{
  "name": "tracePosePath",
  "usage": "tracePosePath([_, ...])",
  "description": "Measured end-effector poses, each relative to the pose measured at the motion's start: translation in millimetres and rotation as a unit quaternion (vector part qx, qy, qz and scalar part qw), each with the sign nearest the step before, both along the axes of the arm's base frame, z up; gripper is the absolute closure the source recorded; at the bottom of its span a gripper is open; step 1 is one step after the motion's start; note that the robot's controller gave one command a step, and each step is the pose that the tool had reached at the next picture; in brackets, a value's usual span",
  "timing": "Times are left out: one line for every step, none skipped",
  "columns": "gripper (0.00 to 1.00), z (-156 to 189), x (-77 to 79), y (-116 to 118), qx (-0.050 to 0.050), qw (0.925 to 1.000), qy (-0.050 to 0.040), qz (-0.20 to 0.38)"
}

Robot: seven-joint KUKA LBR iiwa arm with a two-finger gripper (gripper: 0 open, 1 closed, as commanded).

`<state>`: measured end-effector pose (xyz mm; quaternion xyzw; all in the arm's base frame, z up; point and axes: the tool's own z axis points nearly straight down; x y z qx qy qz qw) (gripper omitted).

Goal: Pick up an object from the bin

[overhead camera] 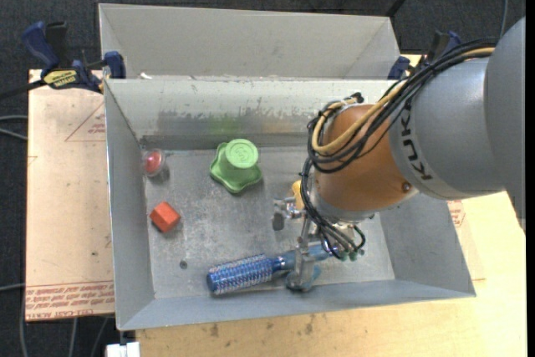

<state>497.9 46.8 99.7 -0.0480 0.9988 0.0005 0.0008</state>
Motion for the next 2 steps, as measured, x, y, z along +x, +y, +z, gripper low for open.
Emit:
tracePosePath([0.0, -29.6, 2.5, 2.0, 0.0, 0.9972, 0.0012, 0.075])
tracePosePath([0.0, -29.1, 3.0, 2.9, 0.0, 0.9973, 0.0005, 0.074])
